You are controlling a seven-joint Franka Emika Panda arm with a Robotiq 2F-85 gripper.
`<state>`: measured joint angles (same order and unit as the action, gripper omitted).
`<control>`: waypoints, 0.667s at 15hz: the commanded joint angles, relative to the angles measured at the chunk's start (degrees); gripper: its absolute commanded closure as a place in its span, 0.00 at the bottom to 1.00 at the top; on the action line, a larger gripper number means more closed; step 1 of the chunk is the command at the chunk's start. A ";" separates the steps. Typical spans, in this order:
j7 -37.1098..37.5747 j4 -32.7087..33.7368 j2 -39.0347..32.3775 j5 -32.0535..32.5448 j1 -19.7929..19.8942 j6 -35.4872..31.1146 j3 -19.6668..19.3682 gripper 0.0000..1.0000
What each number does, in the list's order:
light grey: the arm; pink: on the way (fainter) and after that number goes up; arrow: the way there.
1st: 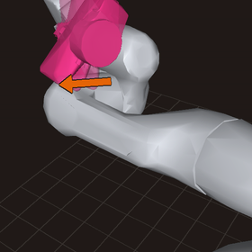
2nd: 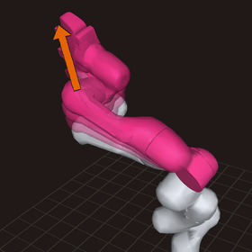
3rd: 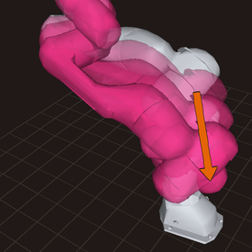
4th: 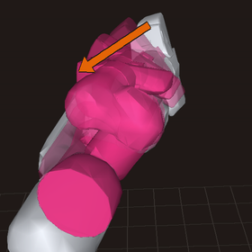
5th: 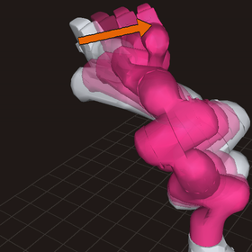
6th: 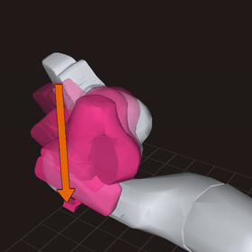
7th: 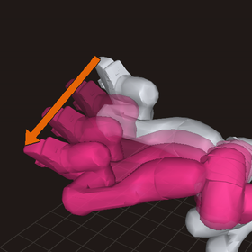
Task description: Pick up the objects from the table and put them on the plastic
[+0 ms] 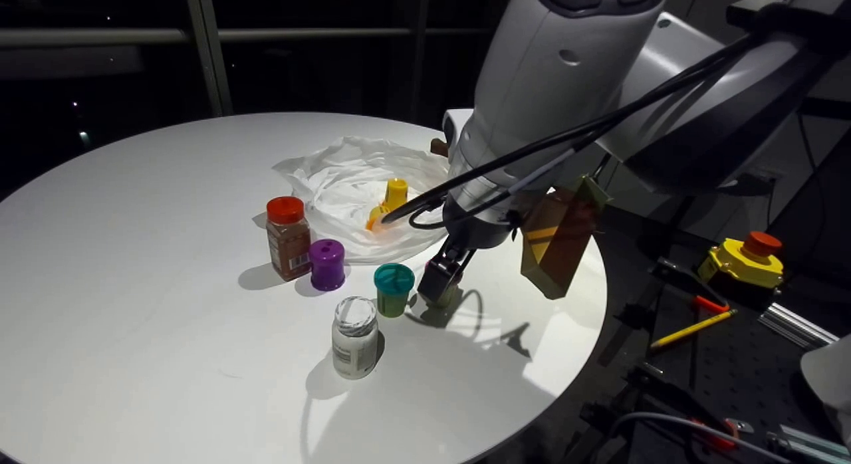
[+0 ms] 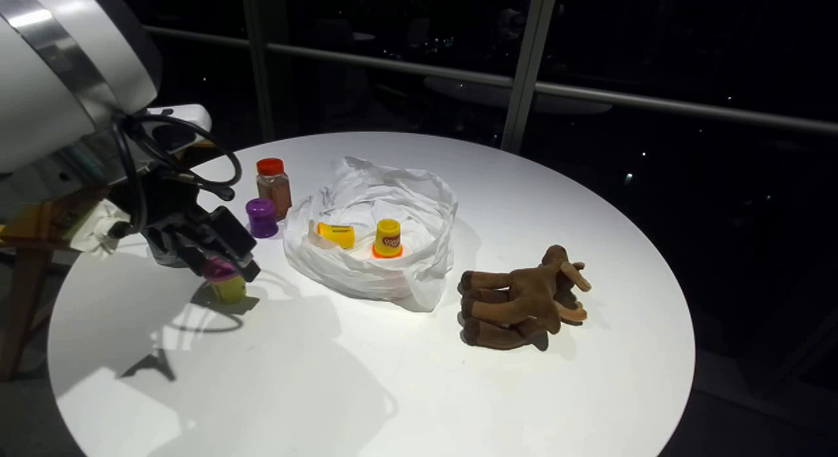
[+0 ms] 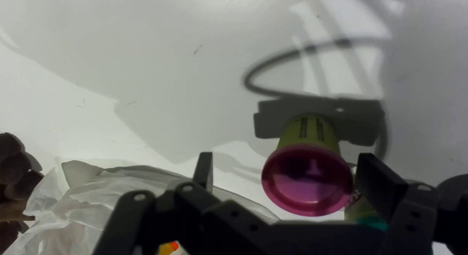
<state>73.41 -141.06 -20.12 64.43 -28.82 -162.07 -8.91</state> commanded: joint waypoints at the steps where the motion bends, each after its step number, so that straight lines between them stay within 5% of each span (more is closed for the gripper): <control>1: -2.58 2.83 -3.66 -0.08 2.54 -4.29 -0.60 0.04; 2: -3.83 3.01 -4.45 -0.95 3.53 -5.26 -0.25 0.27; 4: -5.51 2.81 -4.81 -1.18 4.81 -6.08 0.13 0.32; 10: -10.05 -0.87 1.80 -4.75 6.86 -2.22 1.48 0.83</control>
<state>66.99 -139.18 -24.09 62.92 -23.25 -166.63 -8.86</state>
